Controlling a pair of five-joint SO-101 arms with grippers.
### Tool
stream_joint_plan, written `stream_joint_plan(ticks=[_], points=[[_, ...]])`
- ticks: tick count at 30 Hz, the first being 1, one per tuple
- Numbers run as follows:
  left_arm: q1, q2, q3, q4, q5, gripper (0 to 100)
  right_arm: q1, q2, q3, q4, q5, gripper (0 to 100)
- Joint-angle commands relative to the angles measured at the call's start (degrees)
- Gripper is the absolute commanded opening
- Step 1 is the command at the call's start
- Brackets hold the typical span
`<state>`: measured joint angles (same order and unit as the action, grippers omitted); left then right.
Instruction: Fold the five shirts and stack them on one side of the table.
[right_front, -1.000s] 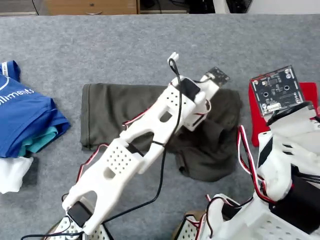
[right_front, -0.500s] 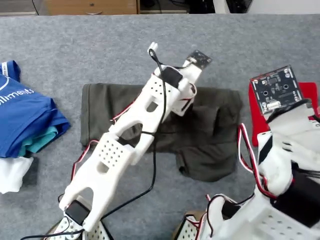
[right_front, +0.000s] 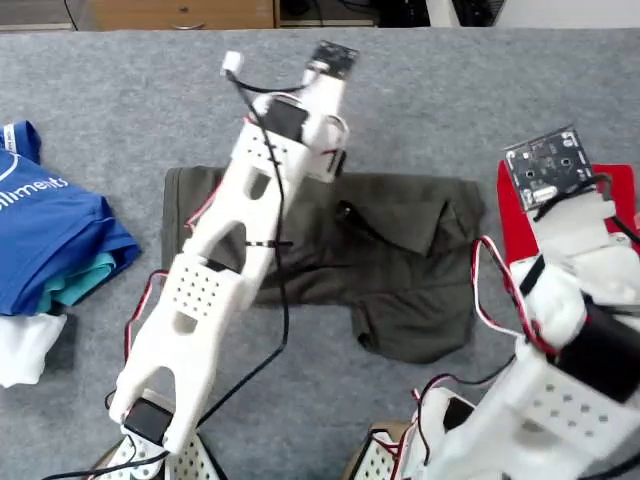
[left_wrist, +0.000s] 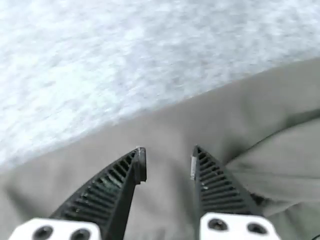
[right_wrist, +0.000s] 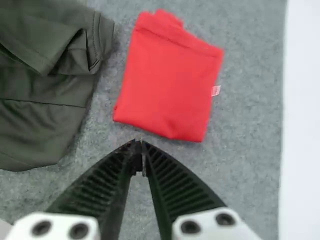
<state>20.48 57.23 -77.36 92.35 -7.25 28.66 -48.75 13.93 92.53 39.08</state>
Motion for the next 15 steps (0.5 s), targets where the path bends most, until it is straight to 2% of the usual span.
stream_joint_plan(ticks=[1,7,11,15], points=[[-2.29,-1.89,-7.91,6.68,0.44,14,-3.74,-0.57,7.6,-6.68,-0.26,0.5],[-6.86,-4.97,-13.8,8.62,0.53,9,-13.49,-0.22,18.86,-15.12,-0.7,0.3],[-9.32,-12.18,-6.24,8.62,0.53,8,-17.63,5.85,21.14,-18.11,-3.87,0.3],[-11.78,-22.37,6.15,8.62,0.44,8,-20.79,17.71,17.19,-17.85,-7.38,0.3]])
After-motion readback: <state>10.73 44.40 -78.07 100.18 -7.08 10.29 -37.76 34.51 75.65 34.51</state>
